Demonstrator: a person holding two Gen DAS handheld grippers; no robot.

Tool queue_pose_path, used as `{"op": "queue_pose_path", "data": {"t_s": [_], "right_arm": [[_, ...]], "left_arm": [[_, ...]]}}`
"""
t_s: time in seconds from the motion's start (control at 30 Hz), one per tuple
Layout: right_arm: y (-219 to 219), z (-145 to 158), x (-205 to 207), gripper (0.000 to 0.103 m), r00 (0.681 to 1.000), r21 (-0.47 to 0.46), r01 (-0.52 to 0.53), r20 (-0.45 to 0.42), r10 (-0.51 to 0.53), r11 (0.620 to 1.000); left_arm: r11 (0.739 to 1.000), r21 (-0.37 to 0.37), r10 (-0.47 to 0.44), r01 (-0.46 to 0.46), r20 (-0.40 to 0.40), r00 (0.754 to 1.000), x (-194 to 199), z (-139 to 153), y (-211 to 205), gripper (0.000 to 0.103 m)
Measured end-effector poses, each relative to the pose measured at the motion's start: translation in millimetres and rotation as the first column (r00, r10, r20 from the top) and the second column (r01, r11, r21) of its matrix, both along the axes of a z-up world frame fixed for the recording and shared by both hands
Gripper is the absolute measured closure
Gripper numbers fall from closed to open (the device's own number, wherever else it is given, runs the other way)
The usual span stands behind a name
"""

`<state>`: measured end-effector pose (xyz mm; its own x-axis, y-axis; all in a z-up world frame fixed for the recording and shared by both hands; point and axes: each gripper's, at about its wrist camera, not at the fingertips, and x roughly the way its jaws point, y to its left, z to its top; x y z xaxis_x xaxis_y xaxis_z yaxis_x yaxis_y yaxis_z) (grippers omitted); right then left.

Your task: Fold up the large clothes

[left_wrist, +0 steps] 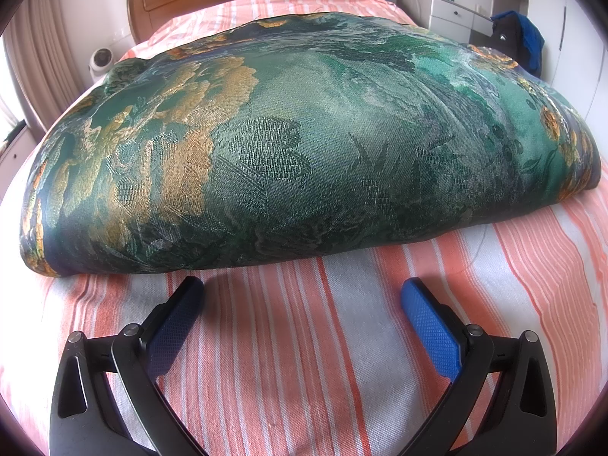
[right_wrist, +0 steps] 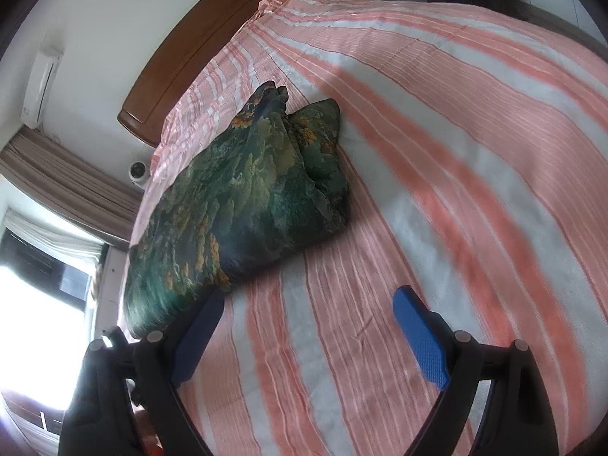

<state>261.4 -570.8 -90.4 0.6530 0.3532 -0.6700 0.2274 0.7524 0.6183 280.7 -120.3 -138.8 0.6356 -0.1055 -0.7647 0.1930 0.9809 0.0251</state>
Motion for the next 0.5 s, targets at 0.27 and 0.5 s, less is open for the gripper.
{"op": "queue_pose_path", "data": {"t_s": [0.27,0.5], "right_arm": [[6.6,-18.6,54.4,0.01,0.997,0.227,-0.025,0.072,0.009,0.974],[16.7,-50.3,92.9,0.003,0.998,0.352,0.05,0.026,-0.063,0.935]], "left_arm": [[1.0,0.007,0.001,-0.001,0.003,1.0,2.8,-0.4,0.1,0.0],[0.998,0.023,-0.053,0.056,-0.131,0.99,0.6,13.1,2.4,0.001]]}}
